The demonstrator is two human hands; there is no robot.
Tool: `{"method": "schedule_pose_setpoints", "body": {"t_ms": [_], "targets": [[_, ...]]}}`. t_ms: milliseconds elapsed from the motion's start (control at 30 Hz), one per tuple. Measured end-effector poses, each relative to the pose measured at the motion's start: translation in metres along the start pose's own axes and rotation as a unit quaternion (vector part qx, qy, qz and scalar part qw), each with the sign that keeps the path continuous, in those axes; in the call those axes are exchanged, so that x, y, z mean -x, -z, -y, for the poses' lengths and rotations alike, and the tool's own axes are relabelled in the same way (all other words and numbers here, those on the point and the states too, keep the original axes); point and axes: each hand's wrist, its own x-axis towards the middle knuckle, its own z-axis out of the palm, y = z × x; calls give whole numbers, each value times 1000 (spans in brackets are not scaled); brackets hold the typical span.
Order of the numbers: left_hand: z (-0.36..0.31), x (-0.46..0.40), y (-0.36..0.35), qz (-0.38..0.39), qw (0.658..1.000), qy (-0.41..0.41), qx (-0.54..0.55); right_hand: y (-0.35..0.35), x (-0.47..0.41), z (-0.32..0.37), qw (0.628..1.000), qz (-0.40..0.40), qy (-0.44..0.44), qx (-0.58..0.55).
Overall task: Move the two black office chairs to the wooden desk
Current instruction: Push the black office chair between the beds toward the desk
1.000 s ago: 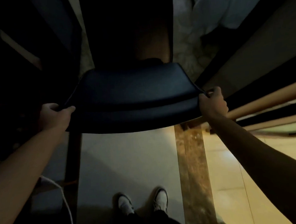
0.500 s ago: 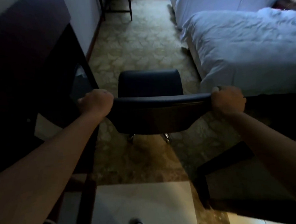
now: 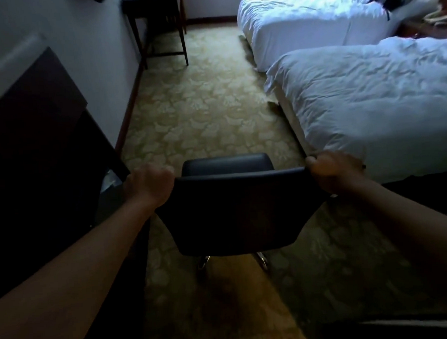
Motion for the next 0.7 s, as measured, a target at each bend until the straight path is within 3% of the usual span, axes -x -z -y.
{"method": "schedule_pose_setpoints", "body": {"t_ms": [167, 300, 367, 600, 633, 700], "targets": [[-26, -62, -3, 81, 995, -24, -57, 3, -72, 0, 997, 47, 39, 50], [-46, -106, -10, 115, 990, -17, -74, 4, -132, -2, 976, 192, 58, 79], [-55, -126, -11, 123, 990, -11, -64, 5, -163, -2, 973, 219, 37, 66], [-76, -183, -19, 106, 993, -10, -60, -6, -229, -6, 986, 165, 32, -12], [-77, -188, -21, 103, 993, -7, -55, -6, -235, -6, 989, 143, 24, -36], [-81, -205, -22, 91, 995, -3, -49, -6, -246, -3, 995, 24, 12, -97]]}}
